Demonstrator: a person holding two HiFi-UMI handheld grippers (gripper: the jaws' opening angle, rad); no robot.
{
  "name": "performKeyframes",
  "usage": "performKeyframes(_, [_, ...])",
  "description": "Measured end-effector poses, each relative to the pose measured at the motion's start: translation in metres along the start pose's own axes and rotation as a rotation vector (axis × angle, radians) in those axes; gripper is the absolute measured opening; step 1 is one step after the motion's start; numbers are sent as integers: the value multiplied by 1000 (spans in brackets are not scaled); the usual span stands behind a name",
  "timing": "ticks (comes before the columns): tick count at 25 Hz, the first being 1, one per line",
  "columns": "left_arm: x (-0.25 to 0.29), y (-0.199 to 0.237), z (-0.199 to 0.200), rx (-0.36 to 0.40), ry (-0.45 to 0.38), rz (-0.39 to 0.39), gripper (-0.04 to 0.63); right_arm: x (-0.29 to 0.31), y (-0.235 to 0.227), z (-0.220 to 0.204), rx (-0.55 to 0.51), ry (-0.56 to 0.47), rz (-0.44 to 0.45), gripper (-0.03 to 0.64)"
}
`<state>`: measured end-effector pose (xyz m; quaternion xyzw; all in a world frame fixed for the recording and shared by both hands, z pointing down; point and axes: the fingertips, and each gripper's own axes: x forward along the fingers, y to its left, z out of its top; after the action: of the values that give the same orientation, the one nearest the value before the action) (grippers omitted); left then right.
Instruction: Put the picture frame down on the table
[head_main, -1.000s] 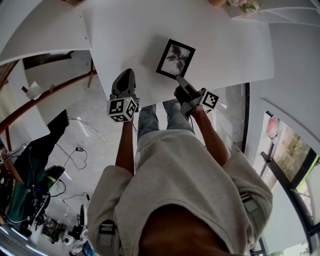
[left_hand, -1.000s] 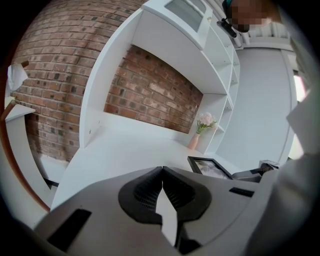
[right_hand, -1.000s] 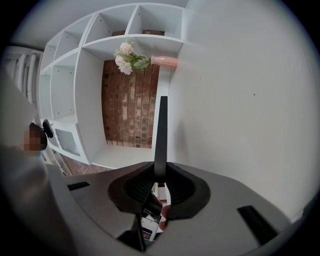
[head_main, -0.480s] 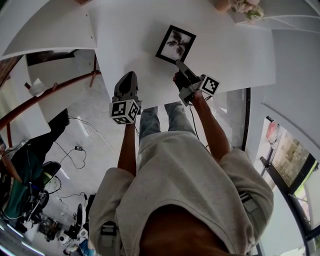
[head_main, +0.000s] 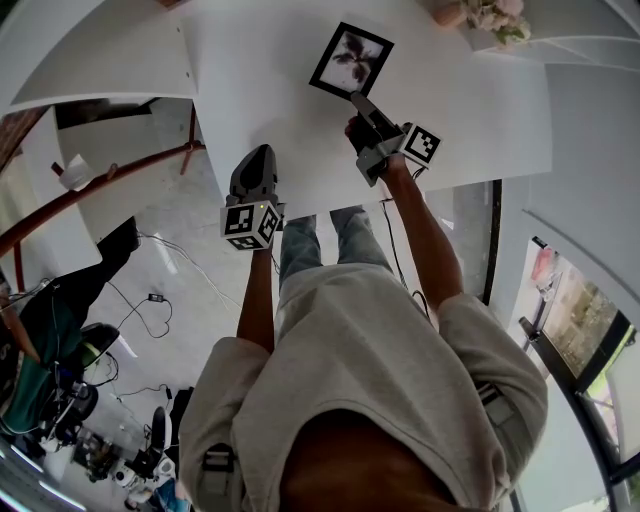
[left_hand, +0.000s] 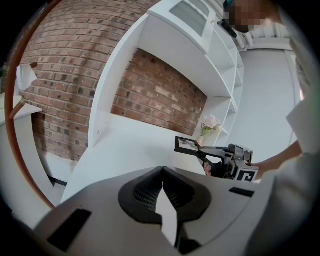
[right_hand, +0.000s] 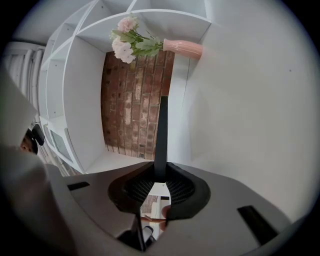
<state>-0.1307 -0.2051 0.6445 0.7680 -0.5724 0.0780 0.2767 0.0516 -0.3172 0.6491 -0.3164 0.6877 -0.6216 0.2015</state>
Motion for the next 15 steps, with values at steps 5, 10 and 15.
performKeyframes(5, [-1,1,-2,-3,3,3,17,18,8,16,-24,-11,19,87])
performKeyframes(10, [-2,1,-3,-4,5,3,17,32,11,23,-20,-16,26,87])
performKeyframes(15, [-2,2,-4,-7,4,4,17,40,2,24,-3,-19,3,87])
